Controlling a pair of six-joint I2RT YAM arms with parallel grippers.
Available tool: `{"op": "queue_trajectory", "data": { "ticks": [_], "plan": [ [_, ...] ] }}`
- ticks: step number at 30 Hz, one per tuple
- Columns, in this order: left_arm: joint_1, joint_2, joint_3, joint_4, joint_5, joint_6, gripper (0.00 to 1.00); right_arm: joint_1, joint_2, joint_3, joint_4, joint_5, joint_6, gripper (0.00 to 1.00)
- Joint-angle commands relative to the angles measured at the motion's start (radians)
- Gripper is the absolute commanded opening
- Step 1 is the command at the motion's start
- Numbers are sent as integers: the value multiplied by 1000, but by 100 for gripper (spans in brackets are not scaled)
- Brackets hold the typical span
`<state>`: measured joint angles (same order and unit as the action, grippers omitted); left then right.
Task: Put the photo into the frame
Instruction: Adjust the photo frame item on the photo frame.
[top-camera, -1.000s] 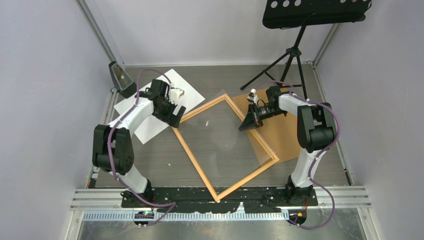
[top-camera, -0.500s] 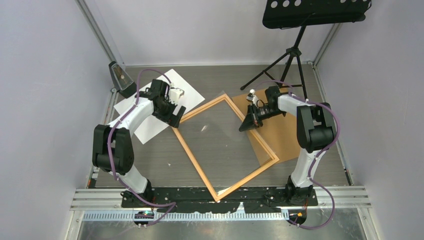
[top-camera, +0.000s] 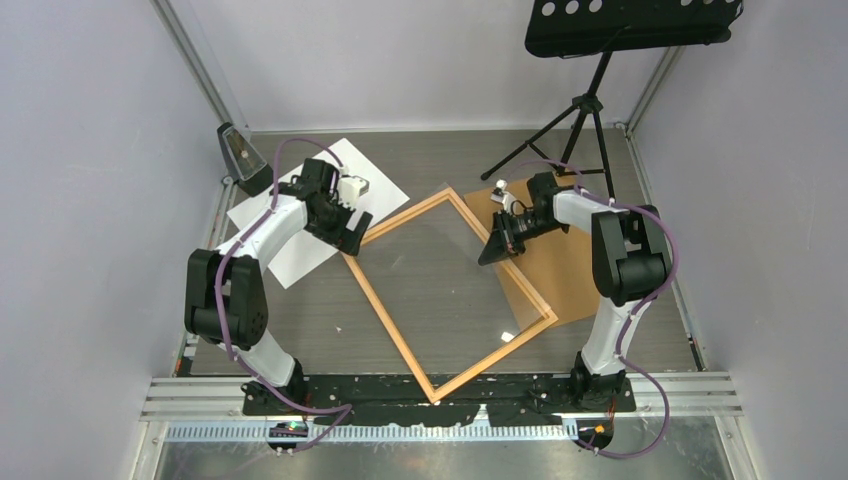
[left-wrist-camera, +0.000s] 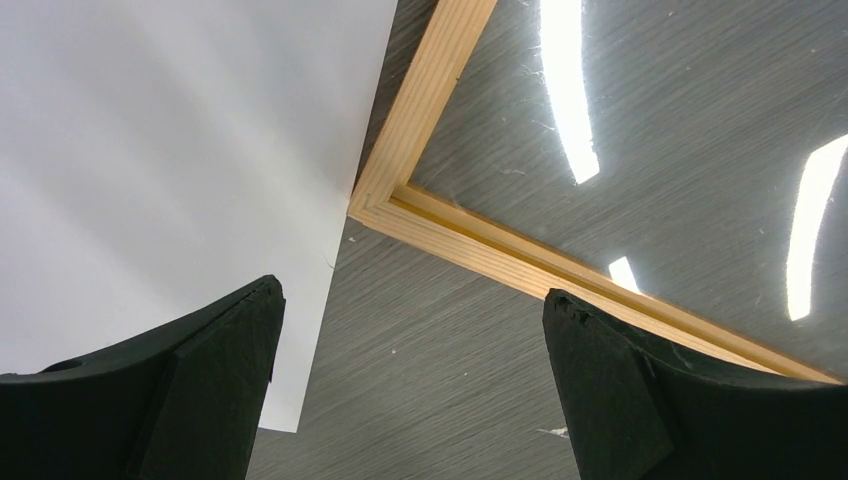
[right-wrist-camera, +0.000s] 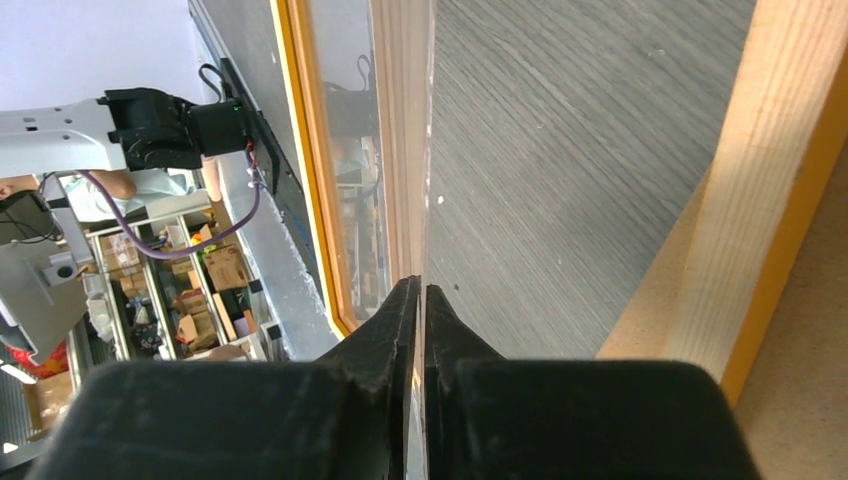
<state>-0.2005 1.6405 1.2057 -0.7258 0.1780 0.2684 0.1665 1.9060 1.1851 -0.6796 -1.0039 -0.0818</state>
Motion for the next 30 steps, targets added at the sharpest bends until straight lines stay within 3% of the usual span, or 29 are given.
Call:
{"op": "queue_trajectory", "data": {
  "ticks": [1, 15, 30],
  "plan": [
    [-9, -40, 31, 16, 39, -15, 99, 11, -21, -18, 43, 41, -24, 11],
    [-254, 10, 164, 2, 22, -26, 99, 24, -34, -48, 110, 129, 3, 18],
    [-505, 188, 265, 44, 90, -134, 99, 51, -59, -65, 140, 221, 16, 30]
  ]
}}
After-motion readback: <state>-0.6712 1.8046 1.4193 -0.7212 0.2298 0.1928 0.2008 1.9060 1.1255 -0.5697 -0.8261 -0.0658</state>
